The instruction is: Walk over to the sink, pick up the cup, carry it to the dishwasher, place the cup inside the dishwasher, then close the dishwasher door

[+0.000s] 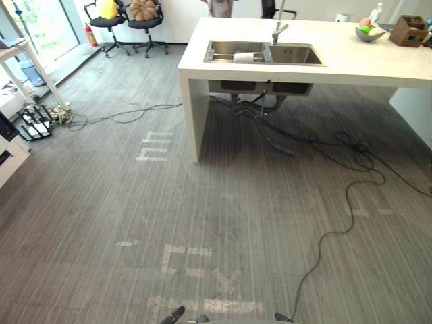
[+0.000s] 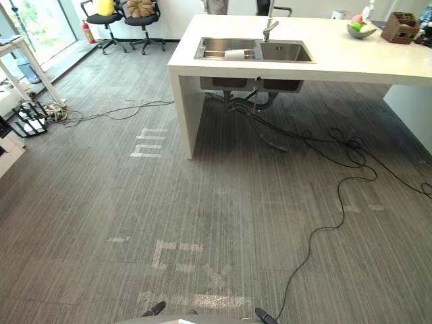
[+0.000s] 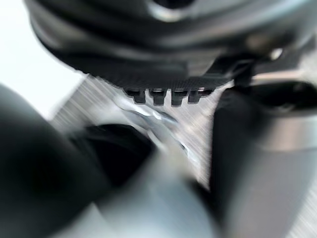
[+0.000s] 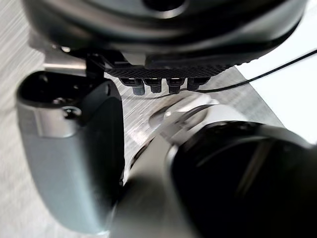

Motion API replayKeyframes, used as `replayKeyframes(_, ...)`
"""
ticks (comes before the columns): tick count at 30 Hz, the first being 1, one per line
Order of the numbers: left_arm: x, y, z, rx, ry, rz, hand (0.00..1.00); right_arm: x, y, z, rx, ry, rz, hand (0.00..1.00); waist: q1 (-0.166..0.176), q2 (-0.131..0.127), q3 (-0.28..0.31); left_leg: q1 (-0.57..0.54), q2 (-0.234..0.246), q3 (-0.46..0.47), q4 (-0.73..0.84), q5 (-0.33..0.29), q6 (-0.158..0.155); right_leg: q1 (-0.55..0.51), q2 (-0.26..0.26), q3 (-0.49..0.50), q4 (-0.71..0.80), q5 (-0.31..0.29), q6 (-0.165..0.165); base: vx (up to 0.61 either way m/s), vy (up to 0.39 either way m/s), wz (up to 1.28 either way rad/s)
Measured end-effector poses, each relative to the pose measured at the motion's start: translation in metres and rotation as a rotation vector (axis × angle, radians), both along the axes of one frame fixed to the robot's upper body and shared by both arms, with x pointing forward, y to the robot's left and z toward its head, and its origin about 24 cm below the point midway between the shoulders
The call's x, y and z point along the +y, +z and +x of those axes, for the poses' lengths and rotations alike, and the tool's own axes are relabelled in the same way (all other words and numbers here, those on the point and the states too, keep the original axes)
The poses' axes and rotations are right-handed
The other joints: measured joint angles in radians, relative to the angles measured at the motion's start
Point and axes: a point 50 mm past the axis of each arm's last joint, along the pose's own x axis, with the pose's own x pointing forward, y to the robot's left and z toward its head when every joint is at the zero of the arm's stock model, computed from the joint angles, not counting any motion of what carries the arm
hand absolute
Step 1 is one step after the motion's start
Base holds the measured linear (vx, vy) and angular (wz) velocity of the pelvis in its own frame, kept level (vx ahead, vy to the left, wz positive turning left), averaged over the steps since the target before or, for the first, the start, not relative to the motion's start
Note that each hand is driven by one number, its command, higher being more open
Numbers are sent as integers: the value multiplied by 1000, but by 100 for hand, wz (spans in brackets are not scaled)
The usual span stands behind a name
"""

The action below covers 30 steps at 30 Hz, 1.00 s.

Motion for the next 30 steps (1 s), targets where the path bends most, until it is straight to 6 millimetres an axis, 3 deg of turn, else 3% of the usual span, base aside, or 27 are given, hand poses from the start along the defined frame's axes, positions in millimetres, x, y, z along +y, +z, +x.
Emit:
replayKeyframes(1, 2, 1, 5, -10, -5, -4, 100, 2, 2, 16, -58, 13, 18, 100, -4, 0, 5, -2, 1, -5, -6, 5, -7, -2, 2, -7, -4, 0, 0, 4, -34, 14)
replayKeyframes(6, 6, 7, 21, -60, -132, -5, 100, -5, 10, 43, -155, -23, 65, 100, 4, 2, 20, -9, 1, -21, -11, 9, -12, 2, 2, -32, -9, -2, 4, -15, -35, 12)
replayKeyframes(9, 5, 7, 26, -74, -183, 12, 100, 9, 14, 65, -247, 63, 77, 100, -5, 1, 28, -8, 1, -20, -12, 10, -13, 4, 1, -35, -10, -5, 8, -26, -11, 1)
replayKeyframes(15, -1, 6, 28, -89, -223, 44, 100, 26, 13, 71, -283, 113, 66, 100, 0, -1, 29, 0, 0, -17, -12, 10, -13, 18, -1, -49, -14, -4, 7, -14, -5, 4)
replayKeyframes(24, -4, 4, 27, -131, -220, 85, 100, 26, 9, 64, -301, 54, -4, 100, -2, -3, 29, 28, 0, 4, -13, 10, -13, 47, -3, -48, -16, -9, 25, -32, -1, -1)
replayKeyframes(30, -4, 2, 22, -108, -152, 66, 100, 24, 6, 57, -275, -9, -37, 100, -8, -3, 29, 31, 0, 9, -14, 12, -11, 47, -2, -44, -16, -5, 19, -32, 4, -3)
